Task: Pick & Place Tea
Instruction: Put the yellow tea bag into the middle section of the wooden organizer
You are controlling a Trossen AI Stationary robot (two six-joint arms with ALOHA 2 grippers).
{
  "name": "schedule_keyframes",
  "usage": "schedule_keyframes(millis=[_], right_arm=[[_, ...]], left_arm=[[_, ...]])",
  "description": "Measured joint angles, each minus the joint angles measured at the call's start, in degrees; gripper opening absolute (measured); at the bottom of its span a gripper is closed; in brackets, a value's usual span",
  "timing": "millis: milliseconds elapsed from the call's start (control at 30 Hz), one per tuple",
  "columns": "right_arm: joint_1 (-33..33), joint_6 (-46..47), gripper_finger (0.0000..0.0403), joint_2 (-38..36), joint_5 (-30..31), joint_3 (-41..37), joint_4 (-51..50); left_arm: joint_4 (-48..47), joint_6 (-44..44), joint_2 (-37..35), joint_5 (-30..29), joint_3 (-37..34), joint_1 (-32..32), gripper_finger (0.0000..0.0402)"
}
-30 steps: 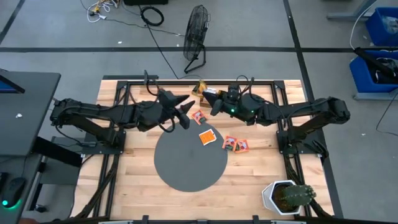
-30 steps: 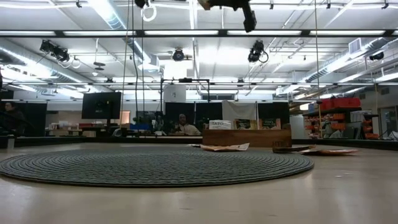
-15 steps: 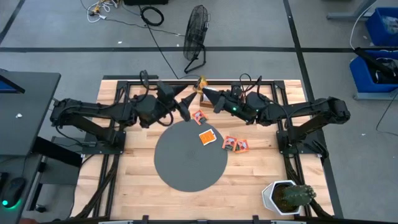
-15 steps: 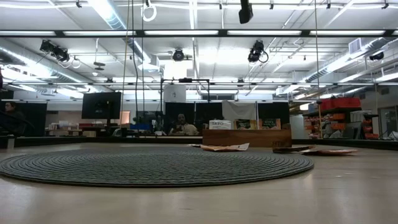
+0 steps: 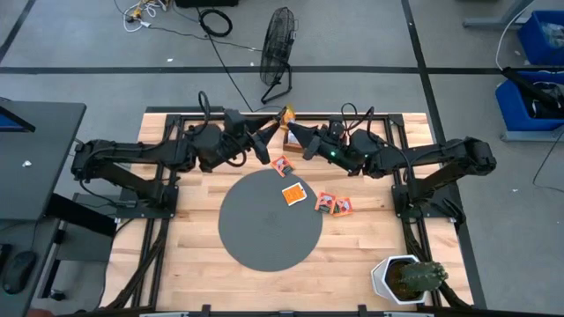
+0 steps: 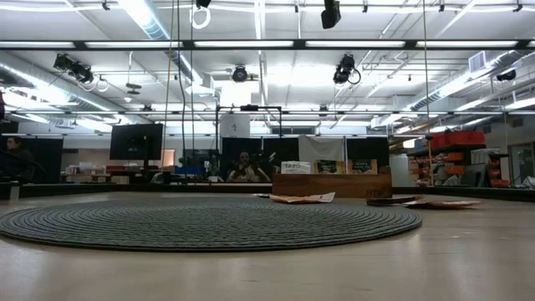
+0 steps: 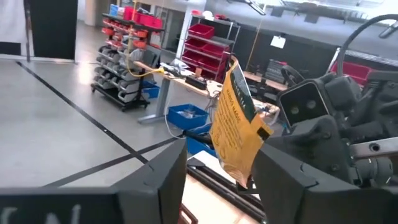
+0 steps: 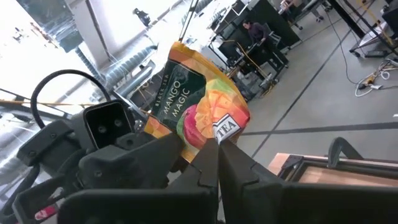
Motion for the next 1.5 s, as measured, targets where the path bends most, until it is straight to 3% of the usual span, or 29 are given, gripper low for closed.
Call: schedule_keyframes(millis=[267,467,633,733,867,1067,1233,1367,1500], right_arm=[[-0.26,-0.03,0.0,0.0,0.22,0.0,-0.04],[-0.24,-0.13,0.0,0.0,-0.04,0.0,-0.11],[-0.24,-0.15,0.0,0.02,0.03,-0.02,-0.68],[-0.28,-2.15,0.0003,0.02,-0.6,-0.04,-0.85],[-0.27,-6.9,0.0032,-1.21,-3.25,-0.09,-2.85],[-0.24,-13.7,0.0108,-7.23,-8.27,-0.07,-10.39],[-2.17,-18.35,0.0162,-11.42,-12.68,3.83,-25.18],[-4.82,-24.82,0.018,-9.15,-21.06,15.46,-43.17],[-6.69,-31.08,0.0177,-1.73,-28.08,30.22,-62.8]], left_arm=[[0.97,-1.77,0.0,0.54,0.0,1.17,0.0112],[3.64,-1.72,0.57,5.23,0.02,1.63,0.0056],[3.71,-1.71,1.27,5.63,0.02,1.61,0.001],[3.28,-1.27,1.38,6.33,0.02,1.63,0.0005],[1.18,1.19,1.01,6.62,0.04,1.38,0.0003],[-8.18,1.82,-0.21,9.14,-0.07,1.04,0.0002],[-14.14,2.68,-0.7,13.66,-0.02,1.04,0.0002],[-16.63,5.55,-0.72,19.63,-0.02,1.04,0.0002],[-19.63,7.79,-0.72,23.63,-0.02,1.16,0.0002]])
